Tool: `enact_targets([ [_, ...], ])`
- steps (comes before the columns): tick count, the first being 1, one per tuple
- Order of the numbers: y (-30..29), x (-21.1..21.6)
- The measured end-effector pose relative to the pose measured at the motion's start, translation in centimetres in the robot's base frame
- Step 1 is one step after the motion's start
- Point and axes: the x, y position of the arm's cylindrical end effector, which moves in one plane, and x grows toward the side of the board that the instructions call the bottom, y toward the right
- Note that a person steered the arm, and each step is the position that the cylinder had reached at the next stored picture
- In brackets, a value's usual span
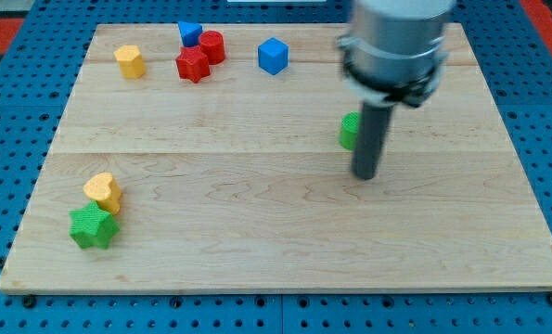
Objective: Push the green circle to the centre
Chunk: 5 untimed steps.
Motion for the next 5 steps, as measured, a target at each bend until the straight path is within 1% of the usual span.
enact_targets([
  [1,-1.9,-5.0],
  [2,-16.3,-5.3],
  [3,-13.0,-4.9],
  [4,-9.8,-7.6],
  [5,-14.9,-9.7],
])
